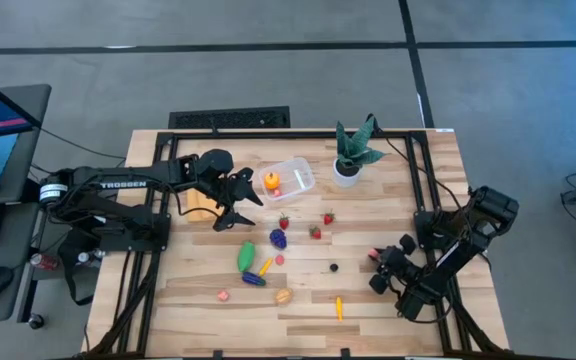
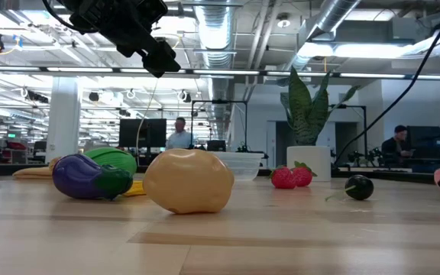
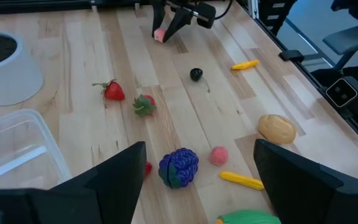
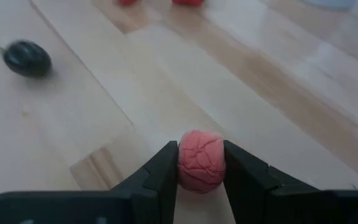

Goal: Pick and placing Produce into tupperware
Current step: Put the pink peach into the transparent bin

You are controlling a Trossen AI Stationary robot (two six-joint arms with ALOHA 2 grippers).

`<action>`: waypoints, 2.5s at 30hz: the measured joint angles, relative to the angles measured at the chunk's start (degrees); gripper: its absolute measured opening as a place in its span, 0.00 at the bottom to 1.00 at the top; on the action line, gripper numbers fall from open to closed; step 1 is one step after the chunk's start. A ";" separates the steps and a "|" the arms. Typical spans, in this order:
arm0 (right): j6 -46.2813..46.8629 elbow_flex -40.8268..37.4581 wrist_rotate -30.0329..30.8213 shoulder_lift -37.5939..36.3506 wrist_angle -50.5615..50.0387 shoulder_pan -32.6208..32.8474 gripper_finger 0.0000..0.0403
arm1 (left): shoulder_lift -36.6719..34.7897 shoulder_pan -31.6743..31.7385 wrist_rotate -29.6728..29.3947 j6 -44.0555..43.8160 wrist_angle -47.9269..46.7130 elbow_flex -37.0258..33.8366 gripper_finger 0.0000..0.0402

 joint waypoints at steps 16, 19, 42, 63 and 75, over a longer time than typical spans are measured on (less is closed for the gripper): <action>-6.04 0.07 10.82 -0.25 3.86 -0.45 0.27 | 0.02 0.00 0.00 0.55 0.01 0.00 0.72; -8.35 0.10 12.32 -0.91 4.74 -1.37 0.27 | 0.02 0.00 -0.02 0.55 0.02 0.00 0.72; -65.84 0.17 9.06 -14.42 33.29 -21.66 0.27 | 0.02 -0.02 -8.12 0.49 1.98 0.02 0.72; -93.42 0.24 -15.62 -9.42 69.54 -43.82 0.27 | 0.02 -2.49 -16.44 -0.84 -6.70 0.02 0.72; -95.37 4.45 -19.18 4.42 83.91 -52.81 0.27 | -0.20 -2.80 -17.43 -2.55 -9.97 0.02 0.72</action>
